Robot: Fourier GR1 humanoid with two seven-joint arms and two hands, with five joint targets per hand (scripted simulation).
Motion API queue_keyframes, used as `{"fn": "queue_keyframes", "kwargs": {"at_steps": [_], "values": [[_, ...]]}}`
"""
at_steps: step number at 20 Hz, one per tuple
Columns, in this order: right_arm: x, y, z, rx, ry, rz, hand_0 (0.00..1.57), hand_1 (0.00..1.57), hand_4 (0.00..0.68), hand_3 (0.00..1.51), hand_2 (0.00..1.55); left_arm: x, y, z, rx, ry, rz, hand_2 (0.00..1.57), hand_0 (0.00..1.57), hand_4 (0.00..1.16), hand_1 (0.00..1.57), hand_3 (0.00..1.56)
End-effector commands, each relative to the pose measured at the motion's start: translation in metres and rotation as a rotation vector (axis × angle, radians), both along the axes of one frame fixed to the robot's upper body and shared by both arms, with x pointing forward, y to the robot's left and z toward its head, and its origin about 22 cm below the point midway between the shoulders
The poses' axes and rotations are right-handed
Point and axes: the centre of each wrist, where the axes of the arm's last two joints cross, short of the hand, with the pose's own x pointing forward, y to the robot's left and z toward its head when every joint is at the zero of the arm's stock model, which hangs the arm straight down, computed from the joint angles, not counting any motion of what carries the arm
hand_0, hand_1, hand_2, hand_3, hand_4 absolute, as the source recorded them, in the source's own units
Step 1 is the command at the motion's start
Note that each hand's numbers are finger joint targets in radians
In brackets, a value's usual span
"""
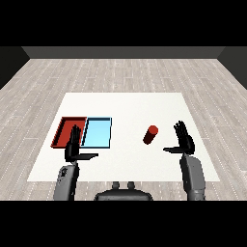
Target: Pick the red can and put it in the red box
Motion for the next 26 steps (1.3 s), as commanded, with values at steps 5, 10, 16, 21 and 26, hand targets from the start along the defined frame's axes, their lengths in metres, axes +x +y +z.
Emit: {"fn": "queue_keyframes", "kwargs": {"at_steps": [5, 10, 16, 21, 26], "values": [[0.018, 0.012, -0.003, 0.008, 0.015, 0.009, 0.00, 0.00, 0.000, 0.00, 0.00, 0.000, -0.012, 0.005, 0.024, 0.002, 0.000, 0.00, 0.00, 0.00, 0.00, 0.00], [0.019, 0.001, -0.027, 0.051, 0.030, 0.018, 0.00, 0.00, 0.000, 0.00, 0.00, -0.004, -0.009, 0.004, -0.008, -0.004, 0.017, 0.00, 0.00, 0.00, 0.00, 0.00], [0.050, 0.027, -0.017, 0.086, 0.069, 0.023, 0.00, 0.00, 0.000, 0.00, 0.00, 0.009, 0.007, 0.000, -0.038, 0.009, 0.005, 0.00, 0.00, 0.00, 0.00, 0.00], [0.042, 0.051, -0.042, 0.102, 0.092, 0.042, 0.00, 0.00, 0.000, 0.00, 0.00, 0.010, 0.015, 0.004, -0.040, -0.026, 0.005, 0.00, 0.00, 0.00, 0.00, 0.00], [0.047, 0.045, -0.042, 0.138, 0.090, 0.038, 0.00, 0.00, 0.000, 0.00, 0.00, 0.007, -0.001, 0.002, -0.062, -0.010, -0.010, 0.00, 0.00, 0.00, 0.00, 0.00]]}}
